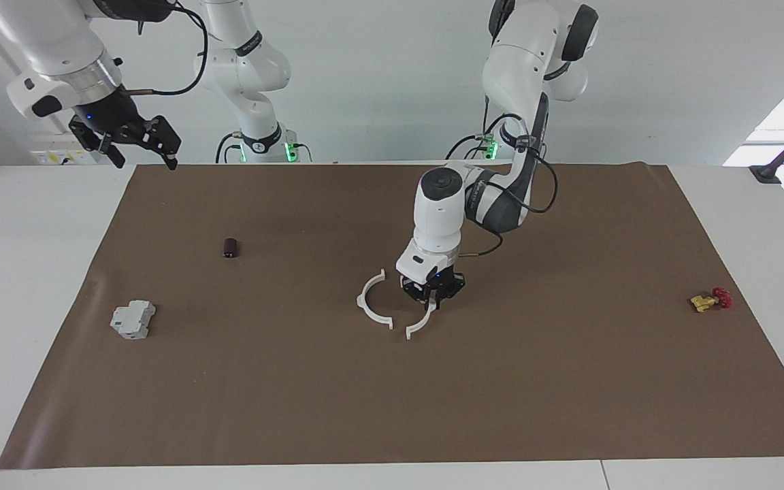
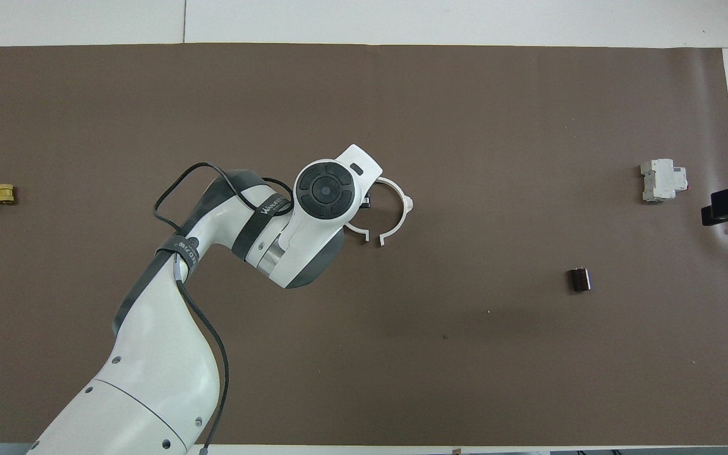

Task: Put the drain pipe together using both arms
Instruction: 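Press the held clamp half onto the placed half with the left gripper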

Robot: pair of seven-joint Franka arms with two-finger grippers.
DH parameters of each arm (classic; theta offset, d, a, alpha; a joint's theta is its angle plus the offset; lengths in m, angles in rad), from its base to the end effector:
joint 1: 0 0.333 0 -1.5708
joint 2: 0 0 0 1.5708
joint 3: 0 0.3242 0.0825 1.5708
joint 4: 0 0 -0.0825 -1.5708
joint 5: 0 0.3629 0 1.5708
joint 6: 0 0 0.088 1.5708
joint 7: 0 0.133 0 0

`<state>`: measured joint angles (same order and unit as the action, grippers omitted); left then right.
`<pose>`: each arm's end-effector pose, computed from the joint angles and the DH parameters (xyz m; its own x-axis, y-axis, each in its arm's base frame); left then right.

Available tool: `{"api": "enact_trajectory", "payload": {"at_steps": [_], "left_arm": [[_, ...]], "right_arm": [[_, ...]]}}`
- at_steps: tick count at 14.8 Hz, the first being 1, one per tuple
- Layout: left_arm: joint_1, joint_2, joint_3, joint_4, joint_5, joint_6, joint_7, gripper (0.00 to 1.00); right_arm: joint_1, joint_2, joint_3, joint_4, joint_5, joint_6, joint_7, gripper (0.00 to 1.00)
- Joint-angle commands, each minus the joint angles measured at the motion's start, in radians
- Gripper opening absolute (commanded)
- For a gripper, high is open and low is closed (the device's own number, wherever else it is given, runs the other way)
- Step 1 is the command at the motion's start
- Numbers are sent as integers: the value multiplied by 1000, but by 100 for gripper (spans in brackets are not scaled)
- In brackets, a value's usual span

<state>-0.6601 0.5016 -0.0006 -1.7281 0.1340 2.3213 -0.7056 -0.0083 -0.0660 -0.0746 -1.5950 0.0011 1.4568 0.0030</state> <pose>0.5287 -0.4045 0.2965 0.9900 -0.0432 0.1343 -0.0403 -0.9989 -0.0240 0.4965 -0.0424 0.6204 0.9938 -0.0849 -0.0723 -0.0856 -0.9963 -0.0058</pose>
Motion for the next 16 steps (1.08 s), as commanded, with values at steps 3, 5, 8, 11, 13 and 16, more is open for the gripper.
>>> {"api": "enact_trajectory", "payload": {"at_steps": [3, 5, 8, 11, 13, 16], "left_arm": [[-16, -28, 11, -47, 10, 33, -15, 0], [-16, -28, 11, -45, 9, 46, -15, 0], [-30, -28, 11, -45, 9, 38, -26, 0], [-32, -28, 11, -45, 9, 41, -74, 0], [-32, -28, 10, -47, 9, 41, -103, 0], [-32, -29, 10, -51, 9, 47, -106, 0]], "right_arm": [[-15, -14, 10, -19, -1, 10, -21, 100], [-15, -15, 10, -19, -1, 10, -21, 100], [-15, -14, 10, -20, -1, 10, -21, 100], [-15, -15, 10, -19, -1, 10, -21, 100], [-15, -15, 10, -19, -1, 10, -23, 100], [-15, -15, 10, -19, -1, 10, -21, 100]]}}
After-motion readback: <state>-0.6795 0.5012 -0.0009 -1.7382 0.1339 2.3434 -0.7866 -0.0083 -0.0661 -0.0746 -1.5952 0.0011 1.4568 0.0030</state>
